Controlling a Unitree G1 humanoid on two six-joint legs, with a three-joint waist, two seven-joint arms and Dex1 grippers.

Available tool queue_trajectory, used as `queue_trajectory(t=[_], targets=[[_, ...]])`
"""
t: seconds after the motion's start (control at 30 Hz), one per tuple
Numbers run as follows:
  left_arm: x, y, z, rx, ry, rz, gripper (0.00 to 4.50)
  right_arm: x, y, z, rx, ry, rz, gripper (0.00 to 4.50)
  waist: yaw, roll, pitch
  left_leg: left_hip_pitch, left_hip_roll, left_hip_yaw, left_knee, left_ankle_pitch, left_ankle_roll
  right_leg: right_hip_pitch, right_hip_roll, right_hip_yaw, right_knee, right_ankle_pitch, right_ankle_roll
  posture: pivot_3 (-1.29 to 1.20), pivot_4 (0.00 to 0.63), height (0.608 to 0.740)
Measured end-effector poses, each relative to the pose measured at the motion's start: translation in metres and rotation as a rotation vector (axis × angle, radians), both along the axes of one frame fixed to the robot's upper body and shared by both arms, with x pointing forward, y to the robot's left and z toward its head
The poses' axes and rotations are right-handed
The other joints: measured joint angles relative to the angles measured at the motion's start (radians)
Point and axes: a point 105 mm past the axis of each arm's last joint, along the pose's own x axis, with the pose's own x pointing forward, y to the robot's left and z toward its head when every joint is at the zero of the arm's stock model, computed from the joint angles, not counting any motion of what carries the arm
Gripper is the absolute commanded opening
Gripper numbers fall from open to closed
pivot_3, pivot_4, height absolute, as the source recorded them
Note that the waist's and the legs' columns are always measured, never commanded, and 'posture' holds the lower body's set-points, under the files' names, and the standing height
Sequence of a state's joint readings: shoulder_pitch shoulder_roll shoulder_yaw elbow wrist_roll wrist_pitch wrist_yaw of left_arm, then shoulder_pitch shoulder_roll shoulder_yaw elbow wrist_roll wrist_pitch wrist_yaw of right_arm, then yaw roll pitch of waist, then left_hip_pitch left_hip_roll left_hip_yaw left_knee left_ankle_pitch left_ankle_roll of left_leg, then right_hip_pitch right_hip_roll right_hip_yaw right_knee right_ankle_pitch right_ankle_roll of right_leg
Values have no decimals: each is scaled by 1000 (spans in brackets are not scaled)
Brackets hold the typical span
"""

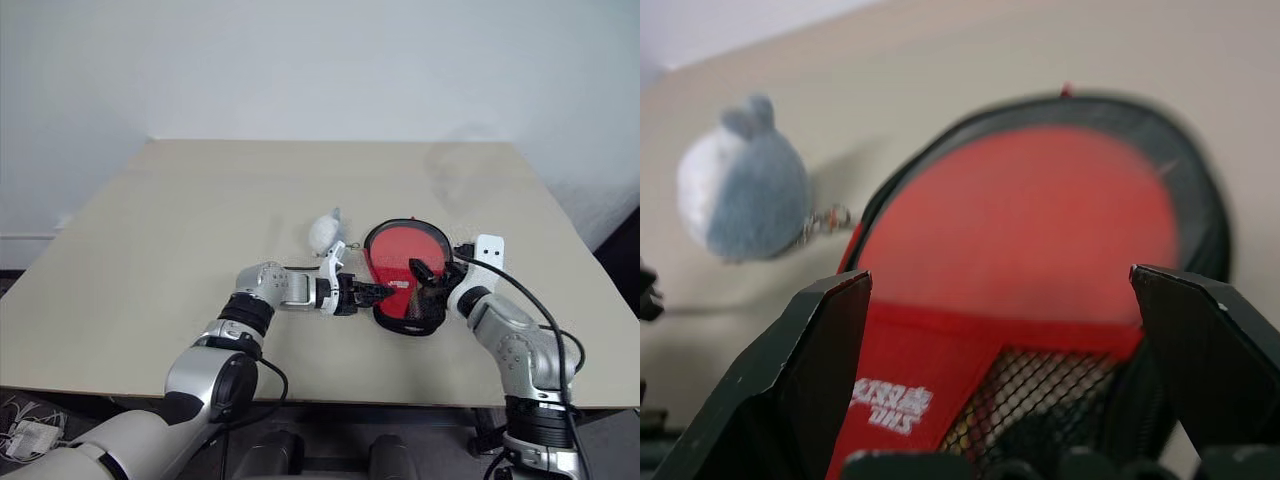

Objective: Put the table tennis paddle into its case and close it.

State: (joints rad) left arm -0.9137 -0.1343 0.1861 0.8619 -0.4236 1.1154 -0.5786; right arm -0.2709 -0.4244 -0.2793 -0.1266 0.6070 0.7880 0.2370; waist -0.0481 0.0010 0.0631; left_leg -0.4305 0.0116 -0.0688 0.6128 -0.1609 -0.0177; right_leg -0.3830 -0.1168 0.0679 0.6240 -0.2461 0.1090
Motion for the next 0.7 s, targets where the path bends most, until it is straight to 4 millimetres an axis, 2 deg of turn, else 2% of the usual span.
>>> queue_trajectory(t=[0.07,0.1,0.2,0.27,0.4,0.6,0.7], targets=[[-1,0,0,-5,14,-1,264,7,-16,14,8,-37,-43,4500,0,0,0,0,0,0,0,0,-1,0,0,0,0,0,0,0,0,740],[-2,0,1,-12,20,-2,16,9,-24,20,16,-57,-69,4500,0,0,0,0,0,0,0,0,0,0,0,0,0,0,0,0,0,740],[-3,-1,1,-20,30,-3,16,11,-34,26,31,-80,-103,4500,0,-1,0,0,0,0,-2,2,2,0,0,0,-1,0,2,0,0,740],[-4,1,4,-46,52,-4,16,15,-48,27,72,-84,-163,4500,0,0,0,0,0,0,-2,2,3,0,0,0,-1,0,2,0,0,740],[-11,5,9,-74,96,-31,16,16,-50,31,81,-107,-185,4500,-1,0,0,0,0,0,-1,2,2,0,0,0,0,1,2,0,0,740],[-41,35,7,5,169,-165,16,17,-50,25,75,-91,-209,4500,-3,0,0,0,0,0,-1,2,2,0,0,0,0,1,1,0,0,740],[-51,51,10,23,137,-223,16,17,-51,24,69,-88,-213,4500,-3,0,0,0,0,0,-1,2,2,0,0,0,1,1,1,0,0,740]])
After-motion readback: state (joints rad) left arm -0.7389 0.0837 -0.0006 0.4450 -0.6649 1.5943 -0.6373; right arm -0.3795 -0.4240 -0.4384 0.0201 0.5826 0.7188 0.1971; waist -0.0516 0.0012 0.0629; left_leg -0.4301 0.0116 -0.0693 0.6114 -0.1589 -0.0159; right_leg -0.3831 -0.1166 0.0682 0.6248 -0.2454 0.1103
